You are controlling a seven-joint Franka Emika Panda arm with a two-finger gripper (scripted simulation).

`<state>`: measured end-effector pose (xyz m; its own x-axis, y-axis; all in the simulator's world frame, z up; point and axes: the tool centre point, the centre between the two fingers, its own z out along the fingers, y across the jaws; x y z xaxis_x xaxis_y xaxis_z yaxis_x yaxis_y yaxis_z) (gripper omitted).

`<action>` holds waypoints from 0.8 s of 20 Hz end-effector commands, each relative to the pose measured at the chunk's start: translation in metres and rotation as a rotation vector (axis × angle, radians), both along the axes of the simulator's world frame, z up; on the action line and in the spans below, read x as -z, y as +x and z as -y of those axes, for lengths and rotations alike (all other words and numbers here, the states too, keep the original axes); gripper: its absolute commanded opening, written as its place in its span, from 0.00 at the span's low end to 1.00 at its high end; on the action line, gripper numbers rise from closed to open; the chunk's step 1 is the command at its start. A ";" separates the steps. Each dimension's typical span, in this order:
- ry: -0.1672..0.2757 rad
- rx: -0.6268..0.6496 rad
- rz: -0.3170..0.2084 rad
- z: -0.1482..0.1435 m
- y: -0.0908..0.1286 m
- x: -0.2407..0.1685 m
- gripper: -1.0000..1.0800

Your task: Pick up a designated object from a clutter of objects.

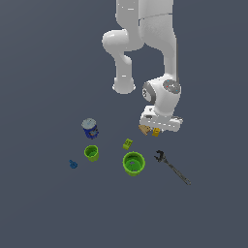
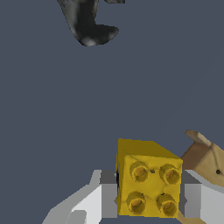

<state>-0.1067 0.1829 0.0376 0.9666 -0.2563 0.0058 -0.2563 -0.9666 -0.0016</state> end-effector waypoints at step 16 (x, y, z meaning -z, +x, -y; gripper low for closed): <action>0.003 -0.001 -0.001 0.078 0.013 -0.100 0.00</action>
